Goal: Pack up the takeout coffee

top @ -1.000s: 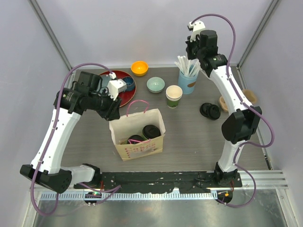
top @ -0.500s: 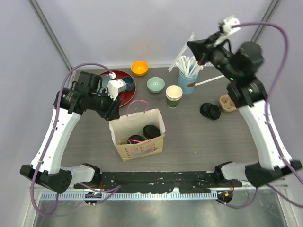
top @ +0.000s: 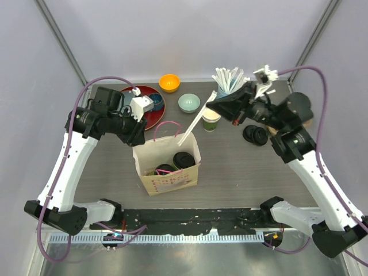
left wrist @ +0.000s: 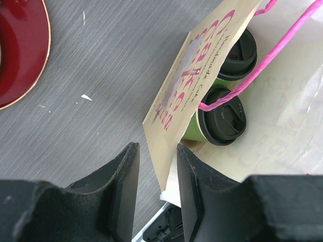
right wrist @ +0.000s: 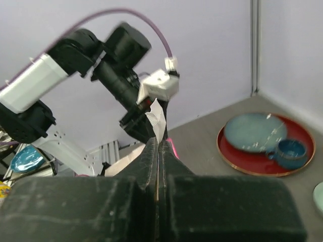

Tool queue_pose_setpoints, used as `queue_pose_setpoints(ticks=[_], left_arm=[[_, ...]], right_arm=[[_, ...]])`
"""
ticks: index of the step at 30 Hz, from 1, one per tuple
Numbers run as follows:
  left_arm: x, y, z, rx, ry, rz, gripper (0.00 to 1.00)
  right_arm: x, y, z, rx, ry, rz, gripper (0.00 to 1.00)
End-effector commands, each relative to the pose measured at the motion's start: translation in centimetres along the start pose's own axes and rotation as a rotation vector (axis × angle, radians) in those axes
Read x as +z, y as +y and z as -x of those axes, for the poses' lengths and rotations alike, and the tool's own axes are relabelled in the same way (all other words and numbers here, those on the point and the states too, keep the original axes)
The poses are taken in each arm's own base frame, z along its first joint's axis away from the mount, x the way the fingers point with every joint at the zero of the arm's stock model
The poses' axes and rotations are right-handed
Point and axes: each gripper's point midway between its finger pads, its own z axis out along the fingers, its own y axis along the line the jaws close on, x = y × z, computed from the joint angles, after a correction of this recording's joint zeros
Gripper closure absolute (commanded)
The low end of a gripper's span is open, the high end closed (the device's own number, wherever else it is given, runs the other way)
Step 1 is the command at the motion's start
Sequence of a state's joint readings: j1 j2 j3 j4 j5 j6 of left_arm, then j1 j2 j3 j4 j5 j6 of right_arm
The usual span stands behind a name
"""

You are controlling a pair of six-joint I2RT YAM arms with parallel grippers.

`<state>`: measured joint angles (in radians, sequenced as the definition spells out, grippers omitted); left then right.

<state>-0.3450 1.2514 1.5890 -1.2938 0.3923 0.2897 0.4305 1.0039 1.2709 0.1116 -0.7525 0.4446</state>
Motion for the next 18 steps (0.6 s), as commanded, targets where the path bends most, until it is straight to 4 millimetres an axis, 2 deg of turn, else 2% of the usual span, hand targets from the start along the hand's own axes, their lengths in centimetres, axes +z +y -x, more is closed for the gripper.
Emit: queue_pose_setpoints(ticks=[1, 3, 5, 6, 7, 9, 10, 11, 13, 14, 15, 16, 17, 18], left_arm=[[-1.0, -0.2, 0.9, 0.014, -0.053, 0.020, 0.61], [-0.9, -0.1, 0.8, 0.014, -0.051, 0.022, 0.61], [-0.9, -0.1, 0.7, 0.012, -0.046, 0.023, 0.61], [-0.9, 0.0, 0.6, 0.013, -0.044, 0.025, 0.61], [-0.9, 0.0, 0.6, 0.013, -0.043, 0.026, 0.61], [-0.8, 0.0, 0.6, 0.015, -0.041, 0.024, 0.61], [-0.7, 0.0, 0.5, 0.012, -0.038, 0.025, 0.61], [-0.7, 0.0, 0.5, 0.014, -0.037, 0.024, 0.61], [-0.6, 0.1, 0.5, 0.013, -0.034, 0.023, 0.61], [-0.5, 0.1, 0.5, 0.013, -0.034, 0.023, 0.61], [-0.5, 0.1, 0.5, 0.013, -0.033, 0.023, 0.61], [-0.5, 0.2, 0.5, 0.012, -0.031, 0.022, 0.61], [-0.4, 0.2, 0.5, 0.013, -0.029, 0.023, 0.61], [-0.4, 0.2, 0.5, 0.014, -0.029, 0.023, 0.61]], right_arm=[[1.4, -1.1, -4.3, 0.066, 0.056, -0.013, 0.99], [2.3, -2.5, -7.8, 0.088, 0.134, -0.043, 0.99], [2.2, -3.7, -9.8, 0.119, 0.246, -0.105, 0.66], [2.2, -4.4, -10.3, 0.106, 0.285, -0.136, 0.40], [2.0, -6.0, -10.5, 0.049, 0.313, -0.202, 0.18], [1.2, -7.3, -8.8, -0.008, 0.311, -0.307, 0.17], [0.5, -8.5, -7.2, -0.064, 0.277, -0.396, 0.14], [0.2, -8.9, -5.5, -0.092, 0.245, -0.440, 0.13], [-0.9, -11.0, -3.5, -0.121, 0.214, -0.569, 0.09], [-2.0, -12.3, -1.7, -0.138, 0.190, -0.671, 0.08], [-2.7, -13.6, -1.1, -0.139, 0.182, -0.740, 0.04], [-4.3, -15.4, 0.3, -0.138, 0.163, -0.833, 0.02], [-5.7, -18.0, 0.4, -0.111, 0.153, -0.944, 0.02], [-6.8, -19.6, 0.7, -0.098, 0.142, -1.002, 0.01]])
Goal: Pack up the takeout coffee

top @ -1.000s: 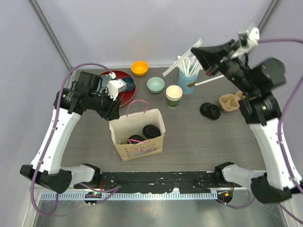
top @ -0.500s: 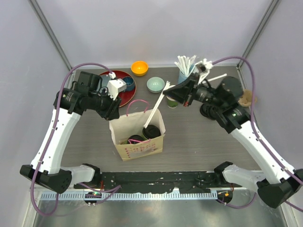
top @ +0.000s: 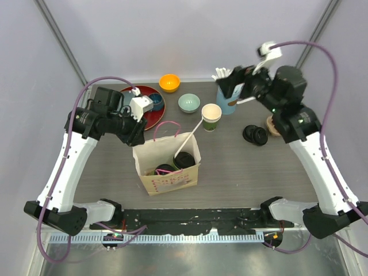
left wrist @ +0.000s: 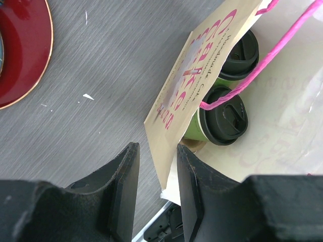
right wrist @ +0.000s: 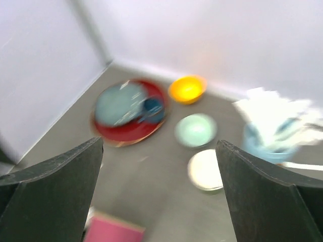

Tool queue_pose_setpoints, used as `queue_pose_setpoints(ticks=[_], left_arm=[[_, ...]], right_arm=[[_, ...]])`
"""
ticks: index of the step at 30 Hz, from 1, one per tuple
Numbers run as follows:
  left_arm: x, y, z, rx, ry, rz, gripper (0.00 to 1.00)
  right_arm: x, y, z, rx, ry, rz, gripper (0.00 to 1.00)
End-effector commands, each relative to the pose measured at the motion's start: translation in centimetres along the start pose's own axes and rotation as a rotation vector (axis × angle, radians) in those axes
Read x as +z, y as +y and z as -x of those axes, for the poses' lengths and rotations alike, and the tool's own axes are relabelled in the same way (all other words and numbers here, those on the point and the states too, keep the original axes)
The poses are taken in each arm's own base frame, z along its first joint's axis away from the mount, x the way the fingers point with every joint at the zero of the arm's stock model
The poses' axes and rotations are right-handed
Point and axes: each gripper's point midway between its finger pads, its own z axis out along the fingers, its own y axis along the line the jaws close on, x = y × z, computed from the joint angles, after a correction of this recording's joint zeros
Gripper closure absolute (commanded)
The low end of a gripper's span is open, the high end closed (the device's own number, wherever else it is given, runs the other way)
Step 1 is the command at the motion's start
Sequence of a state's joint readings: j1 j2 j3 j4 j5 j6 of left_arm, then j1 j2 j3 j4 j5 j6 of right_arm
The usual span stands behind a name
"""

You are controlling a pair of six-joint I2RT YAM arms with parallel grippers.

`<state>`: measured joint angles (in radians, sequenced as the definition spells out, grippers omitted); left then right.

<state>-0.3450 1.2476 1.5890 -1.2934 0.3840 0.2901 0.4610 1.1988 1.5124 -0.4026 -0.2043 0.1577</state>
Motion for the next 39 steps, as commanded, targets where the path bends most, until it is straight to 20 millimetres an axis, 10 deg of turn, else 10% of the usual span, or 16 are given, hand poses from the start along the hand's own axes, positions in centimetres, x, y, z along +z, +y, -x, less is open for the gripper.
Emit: queue_pose_setpoints(ticks=[1, 8, 9, 11, 12, 22, 27, 33, 39], left_arm=[[-0.2, 0.1, 0.5, 0.013, -0.026, 0.013, 0.61], [-0.2, 0.4, 0.5, 0.009, -0.017, 0.023, 0.61], [-0.3, 0.4, 0.4, 0.010, -0.016, 0.026, 0.61], [-0.3, 0.5, 0.4, 0.009, -0.013, 0.033, 0.61], [-0.2, 0.6, 0.4, 0.008, -0.011, 0.036, 0.61], [0.4, 0.9, 0.2, 0.001, 0.016, 0.034, 0.61], [0.4, 0.9, 0.1, 0.001, 0.020, 0.032, 0.61], [0.5, 1.0, 0.0, -0.005, 0.029, 0.036, 0.62], [0.4, 1.0, 0.2, -0.005, 0.029, 0.035, 0.62]], right_arm=[[-2.7, -13.4, 4.2, 0.049, -0.101, -0.503, 0.02], [-2.5, -33.3, 0.0, 0.336, -0.038, -0.999, 0.02], [-1.3, -37.6, -4.3, 0.381, 0.039, -1.131, 0.02], [-0.9, -39.9, -5.0, 0.390, 0.089, -1.224, 0.02], [0.7, -42.3, -9.3, 0.400, 0.199, -1.258, 0.03], [7.9, -46.0, -20.3, 0.226, 0.465, -1.183, 0.24], [11.6, -44.4, -21.4, -0.074, 0.557, -1.147, 0.18], [13.7, -43.9, -22.6, -0.033, 0.521, -1.105, 0.17], [14.2, -44.1, -28.4, -0.047, 0.680, -1.036, 0.14]])
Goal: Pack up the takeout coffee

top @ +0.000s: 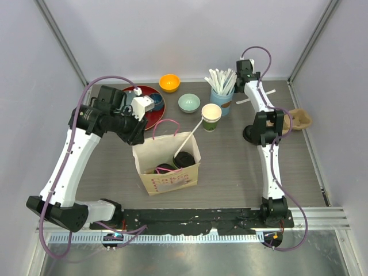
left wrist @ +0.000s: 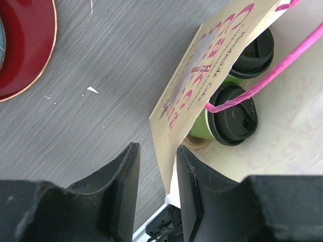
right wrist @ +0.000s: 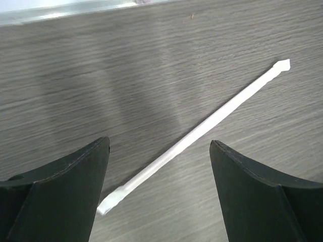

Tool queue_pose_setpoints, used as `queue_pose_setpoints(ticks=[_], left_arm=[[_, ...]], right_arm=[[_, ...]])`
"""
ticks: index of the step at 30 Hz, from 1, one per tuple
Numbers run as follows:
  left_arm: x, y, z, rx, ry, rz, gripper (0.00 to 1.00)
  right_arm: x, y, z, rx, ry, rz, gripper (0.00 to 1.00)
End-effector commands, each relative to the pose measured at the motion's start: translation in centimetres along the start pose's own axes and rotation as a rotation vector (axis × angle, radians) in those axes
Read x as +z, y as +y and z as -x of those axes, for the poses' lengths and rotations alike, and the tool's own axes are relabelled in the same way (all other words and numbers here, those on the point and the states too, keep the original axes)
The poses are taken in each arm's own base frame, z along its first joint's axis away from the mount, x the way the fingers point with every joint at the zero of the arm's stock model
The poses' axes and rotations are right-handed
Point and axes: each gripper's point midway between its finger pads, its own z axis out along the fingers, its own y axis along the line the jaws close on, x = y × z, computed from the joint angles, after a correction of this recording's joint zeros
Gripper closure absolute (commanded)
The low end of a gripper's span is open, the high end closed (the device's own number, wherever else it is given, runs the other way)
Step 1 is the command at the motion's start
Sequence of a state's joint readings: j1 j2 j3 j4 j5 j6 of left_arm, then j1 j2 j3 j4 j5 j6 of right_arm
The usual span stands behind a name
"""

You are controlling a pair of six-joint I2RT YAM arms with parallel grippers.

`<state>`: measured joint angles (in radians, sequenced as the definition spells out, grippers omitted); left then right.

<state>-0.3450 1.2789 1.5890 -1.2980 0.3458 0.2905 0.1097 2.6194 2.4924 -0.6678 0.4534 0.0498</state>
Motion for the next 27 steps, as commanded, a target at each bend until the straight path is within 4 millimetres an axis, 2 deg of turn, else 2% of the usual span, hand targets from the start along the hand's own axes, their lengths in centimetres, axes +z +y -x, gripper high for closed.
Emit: queue_pose_setpoints(ticks=[1, 4, 6, 7, 9, 11, 12, 13, 14, 15, 17, 18, 19, 22, 24, 25, 26, 27], left_arm=[[-0.4, 0.1, 0.6, 0.007, -0.015, 0.012, 0.62], [-0.6, 0.1, 0.6, 0.010, -0.019, 0.013, 0.62], [-0.7, 0.1, 0.6, 0.014, -0.020, 0.015, 0.62], [-0.8, 0.1, 0.6, 0.017, -0.022, 0.017, 0.62], [-0.8, 0.1, 0.6, 0.015, -0.021, 0.018, 0.62], [-0.9, 0.1, 0.6, 0.017, -0.023, 0.019, 0.62], [-0.9, 0.1, 0.6, 0.018, -0.025, 0.020, 0.62], [-1.0, 0.0, 0.7, 0.018, -0.027, 0.017, 0.62], [-1.0, 0.0, 0.8, 0.020, -0.032, 0.017, 0.62], [-1.2, 0.0, 0.8, 0.020, -0.035, 0.020, 0.62], [-1.4, -0.1, 0.8, 0.020, -0.040, 0.020, 0.62], [-1.6, -0.3, 0.9, 0.024, -0.048, 0.020, 0.62], [-1.6, -0.3, 0.8, 0.025, -0.048, 0.018, 0.62], [-1.9, -0.4, 0.8, 0.025, -0.054, 0.020, 0.62], [-2.0, -0.6, 1.0, 0.029, -0.063, 0.014, 0.62], [-2.1, -0.7, 1.0, 0.033, -0.069, 0.014, 0.62], [-2.3, -0.7, 1.1, 0.034, -0.073, 0.012, 0.62], [-2.3, -0.8, 1.1, 0.034, -0.074, 0.009, 0.62]], right_arm=[[2.5, -1.0, -2.4, -0.054, 0.065, -0.017, 0.14], [3.4, -1.3, -5.2, -0.079, 0.144, -0.010, 0.15], [3.7, -1.9, -7.0, -0.083, 0.202, -0.012, 0.19], [3.5, -1.9, -7.3, -0.063, 0.217, -0.004, 0.26], [3.1, -2.5, -8.7, -0.038, 0.269, 0.010, 0.32], [1.8, -1.9, -8.2, 0.041, 0.278, 0.092, 0.34], [1.6, -1.6, -9.7, 0.063, 0.320, 0.117, 0.34], [0.7, -1.1, -9.3, 0.099, 0.322, 0.165, 0.34], [0.3, -0.8, -9.7, 0.134, 0.339, 0.176, 0.35], [0.6, -2.0, -11.4, 0.158, 0.385, 0.167, 0.36], [-0.4, -2.1, -11.8, 0.187, 0.403, 0.199, 0.43], [-0.6, -1.9, -13.4, 0.185, 0.436, 0.207, 0.48], [-0.8, -1.7, -13.9, 0.184, 0.446, 0.219, 0.61], [-1.9, -1.2, -16.0, 0.179, 0.491, 0.256, 0.72], [-2.8, -0.8, -17.5, 0.176, 0.519, 0.282, 0.75], [-3.0, -0.9, -17.8, 0.173, 0.516, 0.287, 0.81], [-3.5, -0.1, -18.9, 0.172, 0.535, 0.327, 0.87], [-4.2, 0.3, -18.4, 0.168, 0.521, 0.358, 0.96]])
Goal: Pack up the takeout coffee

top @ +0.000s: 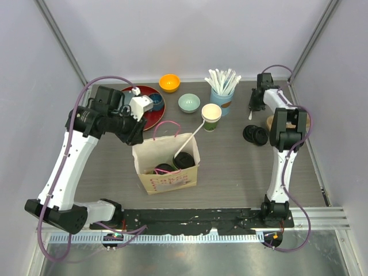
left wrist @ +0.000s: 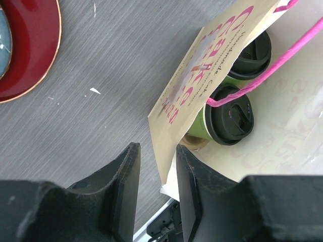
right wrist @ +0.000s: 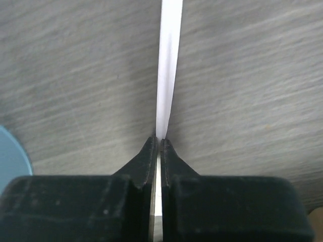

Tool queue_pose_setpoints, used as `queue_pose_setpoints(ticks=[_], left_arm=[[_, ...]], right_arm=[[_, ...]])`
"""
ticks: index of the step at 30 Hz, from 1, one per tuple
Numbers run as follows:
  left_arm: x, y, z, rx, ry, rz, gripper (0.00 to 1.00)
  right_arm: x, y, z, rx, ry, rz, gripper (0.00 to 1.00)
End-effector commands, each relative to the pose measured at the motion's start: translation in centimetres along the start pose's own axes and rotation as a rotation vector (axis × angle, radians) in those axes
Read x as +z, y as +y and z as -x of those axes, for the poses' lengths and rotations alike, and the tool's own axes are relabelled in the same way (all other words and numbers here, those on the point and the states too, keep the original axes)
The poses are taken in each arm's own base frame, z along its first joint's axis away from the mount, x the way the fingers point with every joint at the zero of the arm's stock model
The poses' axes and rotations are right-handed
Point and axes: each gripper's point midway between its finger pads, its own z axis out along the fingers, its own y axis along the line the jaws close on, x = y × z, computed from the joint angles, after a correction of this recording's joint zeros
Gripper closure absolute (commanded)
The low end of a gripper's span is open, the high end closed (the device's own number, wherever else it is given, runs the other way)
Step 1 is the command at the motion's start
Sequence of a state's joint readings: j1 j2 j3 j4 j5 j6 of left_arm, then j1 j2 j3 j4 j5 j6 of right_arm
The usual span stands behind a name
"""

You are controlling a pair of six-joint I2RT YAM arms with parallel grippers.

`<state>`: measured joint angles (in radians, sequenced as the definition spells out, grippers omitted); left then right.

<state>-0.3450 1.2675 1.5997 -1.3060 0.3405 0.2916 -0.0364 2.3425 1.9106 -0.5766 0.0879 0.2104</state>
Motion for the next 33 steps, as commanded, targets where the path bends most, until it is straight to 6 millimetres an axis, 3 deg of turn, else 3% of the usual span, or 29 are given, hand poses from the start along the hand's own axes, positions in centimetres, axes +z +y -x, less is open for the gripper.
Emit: queue_pose_setpoints(ticks=[1, 3, 4, 6, 10, 11, 13, 14, 16, 17, 20, 22, 23, 24, 25, 27, 28, 29, 30, 31, 33], left_arm=[[-1.8, -0.7, 1.1, 0.029, -0.068, 0.000, 0.62], [-2.0, -0.8, 1.1, 0.029, -0.071, 0.001, 0.62], [-2.1, -0.8, 1.2, 0.032, -0.076, 0.003, 0.62], [-2.1, -0.8, 1.2, 0.031, -0.076, 0.003, 0.62], [-2.2, -0.8, 1.1, 0.031, -0.076, 0.006, 0.62], [-2.3, -0.9, 1.1, 0.032, -0.079, 0.007, 0.62], [-2.4, -0.9, 1.0, 0.034, -0.080, 0.011, 0.62], [-2.4, -0.8, 1.0, 0.034, -0.079, 0.012, 0.62], [-2.4, -0.8, 0.9, 0.035, -0.079, 0.015, 0.62], [-2.5, -0.8, 1.0, 0.036, -0.082, 0.016, 0.62], [-2.4, -0.7, 1.0, 0.037, -0.081, 0.019, 0.62], [-2.4, -0.6, 1.1, 0.039, -0.085, 0.027, 0.62], [-2.4, -0.5, 1.1, 0.040, -0.086, 0.031, 0.62], [-2.5, -0.2, 1.2, 0.036, -0.090, 0.048, 0.62], [-2.7, -0.1, 1.5, 0.025, -0.100, 0.059, 0.62], [-3.1, 0.4, 2.4, 0.017, -0.129, 0.093, 0.60], [-4.0, 0.9, 3.4, 0.019, -0.165, 0.133, 0.60], [-4.6, 1.1, 4.0, 0.009, -0.187, 0.154, 0.59], [-5.3, 1.3, 4.7, 0.006, -0.215, 0.172, 0.56], [-7.1, 1.3, 6.3, 0.014, -0.282, 0.202, 0.54], [-9.2, 0.7, 8.0, -0.006, -0.372, 0.207, 0.48]], right_arm=[[-0.1, 1.8, -9.3, -0.037, 0.255, 0.105, 0.99], [-0.7, 2.3, -10.1, -0.045, 0.254, 0.130, 0.99], [-2.0, 4.0, -9.7, -0.063, 0.225, 0.162, 0.99], [-2.7, 4.3, -9.0, -0.036, 0.169, 0.181, 0.99], [-6.3, 4.5, -3.7, 0.015, -0.038, 0.185, 0.99], [-8.1, 5.0, -1.5, 0.028, -0.130, 0.212, 0.99], [-10.3, 5.3, 1.0, 0.040, -0.231, 0.231, 0.99], [-12.6, 5.2, 3.3, 0.056, -0.324, 0.235, 0.99], [-14.8, 4.8, 5.3, 0.070, -0.413, 0.220, 0.99], [-17.3, 4.6, 7.1, 0.079, -0.496, 0.226, 0.99], [-21.1, 4.5, 9.4, 0.086, -0.608, 0.239, 0.99], [-24.7, 4.3, 10.6, 0.075, -0.687, 0.257, 0.99], [-26.0, 4.8, 10.7, 0.063, -0.712, 0.272, 0.99], [-29.3, 4.9, 11.3, 0.033, -0.780, 0.287, 0.99], [-31.0, 5.6, 11.2, 0.006, -0.811, 0.310, 0.99], [-35.1, 9.1, 10.0, -0.090, -0.889, 0.412, 0.99], [-39.1, 9.8, 9.5, -0.160, -0.972, 0.443, 0.99], [-41.0, 11.0, 8.7, -0.199, -1.009, 0.480, 0.99], [-43.1, 13.5, 7.0, -0.249, -1.024, 0.553, 0.99], [-47.6, 14.8, 5.7, -0.306, -1.097, 0.679, 0.99], [-51.2, 16.4, 3.4, -0.344, -1.145, 0.818, 0.99]])
